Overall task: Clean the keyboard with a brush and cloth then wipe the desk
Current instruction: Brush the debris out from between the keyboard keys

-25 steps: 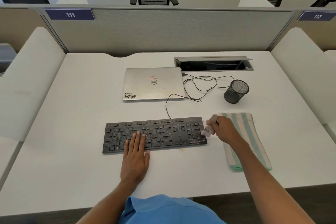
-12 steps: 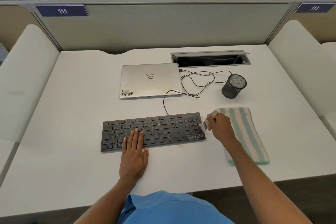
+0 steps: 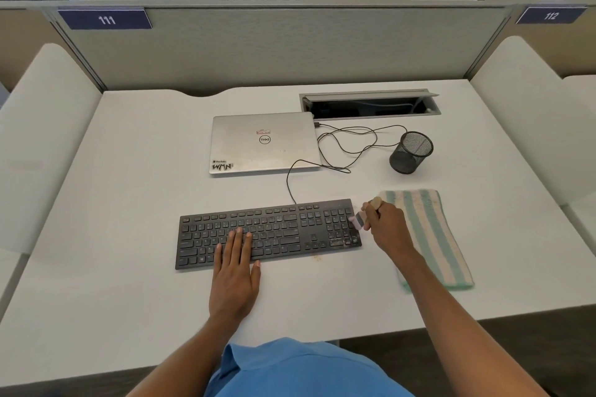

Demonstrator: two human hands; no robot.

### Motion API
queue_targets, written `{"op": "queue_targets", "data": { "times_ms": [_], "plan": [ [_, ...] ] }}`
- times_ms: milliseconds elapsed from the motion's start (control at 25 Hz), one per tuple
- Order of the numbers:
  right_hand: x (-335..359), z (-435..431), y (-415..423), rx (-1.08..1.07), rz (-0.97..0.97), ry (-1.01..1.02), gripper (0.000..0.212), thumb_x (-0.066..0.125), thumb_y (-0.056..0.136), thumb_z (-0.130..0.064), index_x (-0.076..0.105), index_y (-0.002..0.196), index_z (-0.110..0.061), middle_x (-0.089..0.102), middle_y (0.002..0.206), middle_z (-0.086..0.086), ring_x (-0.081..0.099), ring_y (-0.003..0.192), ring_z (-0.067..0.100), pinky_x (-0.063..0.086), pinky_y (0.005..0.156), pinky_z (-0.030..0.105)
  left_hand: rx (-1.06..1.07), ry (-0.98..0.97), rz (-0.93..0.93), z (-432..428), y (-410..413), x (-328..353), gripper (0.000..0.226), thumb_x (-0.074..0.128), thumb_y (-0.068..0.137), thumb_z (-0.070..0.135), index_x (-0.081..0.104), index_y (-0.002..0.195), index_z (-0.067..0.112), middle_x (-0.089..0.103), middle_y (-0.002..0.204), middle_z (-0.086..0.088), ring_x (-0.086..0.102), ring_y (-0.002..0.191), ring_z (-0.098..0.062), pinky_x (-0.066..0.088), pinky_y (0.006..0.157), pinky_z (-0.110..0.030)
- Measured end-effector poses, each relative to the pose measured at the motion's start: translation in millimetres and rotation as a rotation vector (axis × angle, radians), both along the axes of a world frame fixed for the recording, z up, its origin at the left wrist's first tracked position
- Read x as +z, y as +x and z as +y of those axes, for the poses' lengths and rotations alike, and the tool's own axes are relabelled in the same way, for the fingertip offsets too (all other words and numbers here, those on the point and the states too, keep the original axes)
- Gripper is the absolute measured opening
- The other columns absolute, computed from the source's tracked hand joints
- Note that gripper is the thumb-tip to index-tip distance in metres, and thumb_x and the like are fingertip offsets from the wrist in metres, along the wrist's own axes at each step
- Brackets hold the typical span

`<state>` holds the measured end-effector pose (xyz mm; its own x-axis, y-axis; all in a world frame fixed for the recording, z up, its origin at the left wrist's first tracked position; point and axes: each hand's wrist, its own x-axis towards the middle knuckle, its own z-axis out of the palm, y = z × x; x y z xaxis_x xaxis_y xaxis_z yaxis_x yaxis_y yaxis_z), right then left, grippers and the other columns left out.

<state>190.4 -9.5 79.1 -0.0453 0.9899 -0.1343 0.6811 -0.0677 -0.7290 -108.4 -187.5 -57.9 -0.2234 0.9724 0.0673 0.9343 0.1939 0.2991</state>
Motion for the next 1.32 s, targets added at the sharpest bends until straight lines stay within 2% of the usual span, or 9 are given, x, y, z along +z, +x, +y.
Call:
{"op": "queue_targets", "data": {
  "times_ms": [40, 160, 280, 520, 640, 840, 1040, 1160, 1320],
  "plan": [
    [-2, -2, 0, 0.007, -0.011, -0.007, 0.04, 0.046, 0.104, -0.017, 0.057, 0.075, 0.009, 0.066, 0.064, 0.016, 0.066, 0.063, 0.004, 0.05, 0.067, 0.034, 0.001, -0.003, 0.0, 0, 0, 0, 0.068, 0.03, 0.107, 0.038, 0.018, 0.169, 0.014, 0.011, 0.177, -0.005, 0.004, 0.164, -0.021, 0.009, 0.131, -0.052],
    [-3, -2, 3, 0.049, -0.075, -0.057, 0.037, 0.046, 0.104, -0.017, 0.064, 0.079, 0.004, 0.068, 0.063, 0.011, 0.069, 0.073, 0.028, 0.052, 0.069, 0.041, 0.002, -0.015, 0.01, 0, 0, 0, 0.067, 0.03, 0.107, 0.038, 0.017, 0.169, 0.014, 0.01, 0.178, -0.005, 0.004, 0.164, -0.021, 0.01, 0.131, -0.052],
    [2, 5, 2, 0.026, -0.056, -0.042, 0.037, 0.046, 0.105, -0.021, 0.067, 0.085, 0.003, 0.069, 0.063, 0.009, 0.069, 0.071, 0.026, 0.053, 0.07, 0.04, -0.002, -0.016, 0.008, 0, 0, -1, 0.068, 0.03, 0.107, 0.038, 0.016, 0.169, 0.015, 0.01, 0.178, -0.005, 0.004, 0.164, -0.021, 0.01, 0.131, -0.052],
    [-7, -6, 5, 0.044, -0.057, -0.057, 0.038, 0.045, 0.105, -0.02, 0.063, 0.081, 0.004, 0.068, 0.063, 0.01, 0.067, 0.072, 0.03, 0.052, 0.072, 0.042, -0.001, -0.008, 0.002, 0, 0, -1, 0.068, 0.03, 0.107, 0.038, 0.017, 0.169, 0.014, 0.011, 0.177, -0.005, 0.004, 0.164, -0.021, 0.009, 0.131, -0.052],
    [-4, 1, 10, 0.03, -0.043, -0.055, 0.039, 0.047, 0.104, -0.021, 0.065, 0.08, 0.003, 0.068, 0.062, 0.01, 0.065, 0.064, 0.024, 0.051, 0.068, 0.039, -0.003, -0.006, 0.008, 0, -1, -1, 0.067, 0.028, 0.107, 0.039, 0.016, 0.169, 0.014, 0.01, 0.177, -0.005, 0.004, 0.164, -0.021, 0.008, 0.132, -0.052],
    [-9, -13, 10, -0.007, -0.011, -0.059, 0.045, 0.046, 0.106, -0.024, 0.064, 0.076, 0.004, 0.067, 0.062, 0.011, 0.057, 0.054, 0.004, 0.044, 0.058, 0.021, -0.002, -0.008, 0.004, 0, -1, -1, 0.067, 0.028, 0.107, 0.038, 0.015, 0.169, 0.015, 0.01, 0.178, -0.005, 0.003, 0.164, -0.021, 0.007, 0.132, -0.051],
    [-10, -9, 19, -0.008, 0.006, -0.061, 0.039, 0.047, 0.106, -0.022, 0.066, 0.08, 0.001, 0.066, 0.06, 0.004, 0.058, 0.055, 0.004, 0.045, 0.061, 0.028, 0.0, -0.017, 0.014, 0, 0, 0, 0.067, 0.028, 0.107, 0.038, 0.017, 0.169, 0.014, 0.011, 0.177, -0.005, 0.004, 0.164, -0.021, 0.008, 0.132, -0.051],
    [-14, -15, 15, -0.021, 0.039, -0.046, 0.039, 0.048, 0.106, -0.027, 0.067, 0.08, -0.004, 0.068, 0.062, 0.004, 0.062, 0.061, 0.016, 0.051, 0.064, 0.035, -0.003, -0.015, 0.014, 0, 0, 0, 0.067, 0.028, 0.107, 0.038, 0.017, 0.169, 0.014, 0.011, 0.177, -0.005, 0.004, 0.164, -0.021, 0.008, 0.132, -0.051],
    [-9, -21, 17, 0.044, -0.002, -0.044, 0.041, 0.046, 0.106, -0.018, 0.063, 0.077, 0.006, 0.064, 0.057, 0.006, 0.059, 0.055, 0.003, 0.045, 0.059, 0.025, -0.003, -0.02, 0.012, 0, 0, 0, 0.068, 0.029, 0.107, 0.038, 0.016, 0.169, 0.014, 0.009, 0.178, -0.005, 0.003, 0.164, -0.021, 0.009, 0.131, -0.052]
  ]
}}
